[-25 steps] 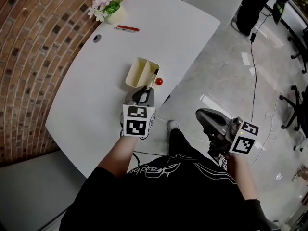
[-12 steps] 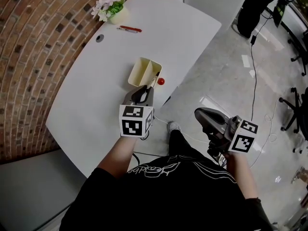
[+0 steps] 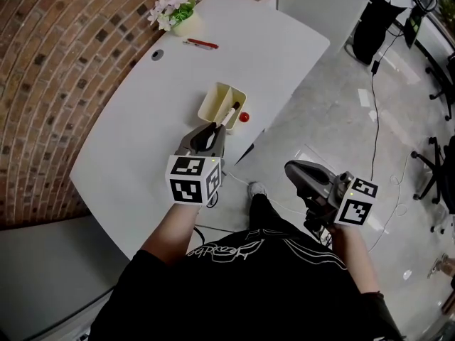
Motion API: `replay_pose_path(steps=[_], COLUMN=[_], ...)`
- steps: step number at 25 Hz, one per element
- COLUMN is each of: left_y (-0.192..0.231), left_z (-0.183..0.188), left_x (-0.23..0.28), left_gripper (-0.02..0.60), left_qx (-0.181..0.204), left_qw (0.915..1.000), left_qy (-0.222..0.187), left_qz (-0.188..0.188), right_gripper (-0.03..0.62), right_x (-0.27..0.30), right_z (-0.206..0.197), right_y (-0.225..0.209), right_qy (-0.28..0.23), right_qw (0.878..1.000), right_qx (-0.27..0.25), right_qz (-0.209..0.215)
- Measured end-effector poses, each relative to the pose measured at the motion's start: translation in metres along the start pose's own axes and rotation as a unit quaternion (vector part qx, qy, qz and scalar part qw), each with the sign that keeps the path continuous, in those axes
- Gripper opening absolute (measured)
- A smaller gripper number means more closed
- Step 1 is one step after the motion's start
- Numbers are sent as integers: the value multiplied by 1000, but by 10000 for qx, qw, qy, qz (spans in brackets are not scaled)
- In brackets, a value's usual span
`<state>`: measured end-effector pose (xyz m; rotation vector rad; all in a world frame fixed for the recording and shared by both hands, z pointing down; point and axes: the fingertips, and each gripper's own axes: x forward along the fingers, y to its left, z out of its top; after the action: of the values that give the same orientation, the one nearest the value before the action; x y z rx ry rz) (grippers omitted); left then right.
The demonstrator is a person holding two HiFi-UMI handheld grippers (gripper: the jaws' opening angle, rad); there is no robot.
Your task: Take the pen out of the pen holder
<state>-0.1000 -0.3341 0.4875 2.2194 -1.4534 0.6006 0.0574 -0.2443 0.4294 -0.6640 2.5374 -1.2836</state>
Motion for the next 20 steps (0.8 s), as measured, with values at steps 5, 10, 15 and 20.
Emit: replay_pose_path(steps=[5,10,15,20], left_y=[-3,-5,-11,-23], left_z=[12,20,26,30], left_x=[-26,-53,-80,-110], left_gripper=[71,71,71,71], left_qx=[-92,-222,-362,-438], left_qw=[9994,9980,9957,9927], left_qy=[-315,-574,-805,-1011], left_qz=[-46,-123,-284,-481], right_gripper=[3,3,3,3], right_x=[-2,-3,-7,-14], right_z=[-8,-15,-19,-26], right_y=[15,32,49,65], right_qy=[33,40,33,19], right_qw=[10000,9998,9994,9991], right_qx=[-72,-184,-313,-412], right_qz=[27,71,118,135])
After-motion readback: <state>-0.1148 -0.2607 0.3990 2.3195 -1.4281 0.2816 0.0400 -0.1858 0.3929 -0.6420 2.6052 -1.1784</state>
